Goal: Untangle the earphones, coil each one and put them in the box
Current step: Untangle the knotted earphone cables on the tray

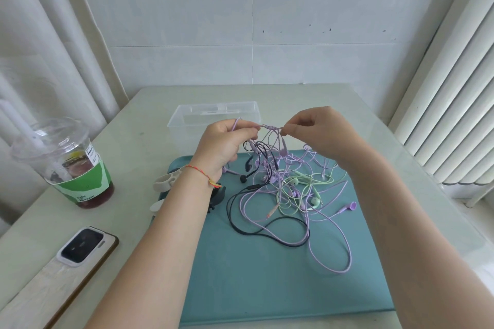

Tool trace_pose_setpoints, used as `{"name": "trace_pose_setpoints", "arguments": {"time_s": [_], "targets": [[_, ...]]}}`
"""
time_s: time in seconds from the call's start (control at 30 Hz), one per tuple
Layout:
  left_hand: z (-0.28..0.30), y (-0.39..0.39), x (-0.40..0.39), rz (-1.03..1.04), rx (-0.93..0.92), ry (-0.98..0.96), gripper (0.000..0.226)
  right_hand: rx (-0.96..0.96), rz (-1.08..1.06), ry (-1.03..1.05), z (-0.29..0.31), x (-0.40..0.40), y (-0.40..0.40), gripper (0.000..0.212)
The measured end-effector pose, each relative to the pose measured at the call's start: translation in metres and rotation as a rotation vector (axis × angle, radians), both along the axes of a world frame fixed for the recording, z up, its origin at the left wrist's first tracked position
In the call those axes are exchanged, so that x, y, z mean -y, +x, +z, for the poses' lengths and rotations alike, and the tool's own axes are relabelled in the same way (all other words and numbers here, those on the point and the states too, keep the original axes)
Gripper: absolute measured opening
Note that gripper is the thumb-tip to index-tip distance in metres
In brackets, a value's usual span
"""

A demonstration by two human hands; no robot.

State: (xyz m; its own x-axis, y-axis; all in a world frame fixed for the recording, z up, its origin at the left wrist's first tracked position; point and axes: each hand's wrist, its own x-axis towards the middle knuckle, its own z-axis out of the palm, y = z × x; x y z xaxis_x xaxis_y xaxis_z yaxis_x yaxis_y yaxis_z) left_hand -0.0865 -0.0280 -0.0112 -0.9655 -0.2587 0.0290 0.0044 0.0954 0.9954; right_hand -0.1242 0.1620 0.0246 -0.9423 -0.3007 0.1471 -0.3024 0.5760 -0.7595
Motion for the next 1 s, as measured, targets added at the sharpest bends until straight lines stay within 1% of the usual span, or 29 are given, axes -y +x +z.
{"name": "trace_pose_setpoints", "arguments": {"time_s": [0.17, 0.2, 0.27, 0.33, 0.37, 0.47, 0.53, 0.6, 0.63, 0.7, 0.77, 0.8, 0.83, 0.93, 1.0], "targets": [[0.0, -0.001, 0.001, 0.048, 0.014, -0.011, 0.008, -0.018, 0.003, -0.018, 0.0, -0.001, -0.001, 0.01], [0.001, -0.001, 0.002, 0.061, 0.022, -0.029, 0.01, -0.024, 0.003, -0.016, 0.0, -0.001, -0.001, 0.01], [0.005, 0.0, 0.004, 0.07, 0.057, -0.106, 0.026, -0.041, -0.001, -0.016, 0.0, -0.001, -0.001, 0.009], [0.01, 0.002, 0.007, 0.035, 0.096, -0.242, 0.043, -0.059, 0.001, -0.008, 0.0, 0.0, -0.001, 0.009], [0.013, 0.004, 0.007, 0.014, 0.113, -0.324, 0.046, -0.056, 0.009, -0.004, 0.0, 0.001, -0.001, 0.008], [0.022, 0.014, 0.009, -0.06, 0.192, -0.531, 0.036, -0.015, 0.059, 0.024, 0.001, 0.005, 0.002, 0.009], [0.029, 0.019, 0.012, -0.153, 0.291, -0.576, 0.028, 0.002, 0.082, 0.049, 0.004, 0.008, 0.005, 0.009], [0.037, 0.026, 0.016, -0.228, 0.335, -0.571, 0.021, -0.006, 0.078, 0.051, 0.009, 0.01, 0.007, 0.009], [0.042, 0.029, 0.018, -0.242, 0.302, -0.54, 0.02, -0.015, 0.068, 0.046, 0.011, 0.01, 0.009, 0.01], [0.049, 0.04, 0.022, -0.263, 0.191, -0.382, 0.02, -0.027, 0.046, 0.024, 0.015, 0.01, 0.012, 0.009], [0.052, 0.051, 0.027, -0.294, 0.156, -0.212, 0.017, -0.017, 0.031, 0.011, 0.014, 0.01, 0.015, 0.009], [0.05, 0.055, 0.029, -0.307, 0.197, -0.191, 0.015, -0.004, 0.025, 0.01, 0.012, 0.01, 0.017, 0.008], [0.048, 0.059, 0.03, -0.326, 0.271, -0.212, 0.013, 0.012, 0.02, 0.011, 0.009, 0.01, 0.019, 0.008], [0.038, 0.069, 0.029, -0.469, 0.533, -0.413, 0.014, 0.064, 0.017, 0.015, -0.002, 0.012, 0.025, 0.007], [0.033, 0.074, 0.026, -0.545, 0.611, -0.528, 0.021, 0.076, 0.019, 0.037, -0.007, 0.013, 0.029, 0.007]]}}
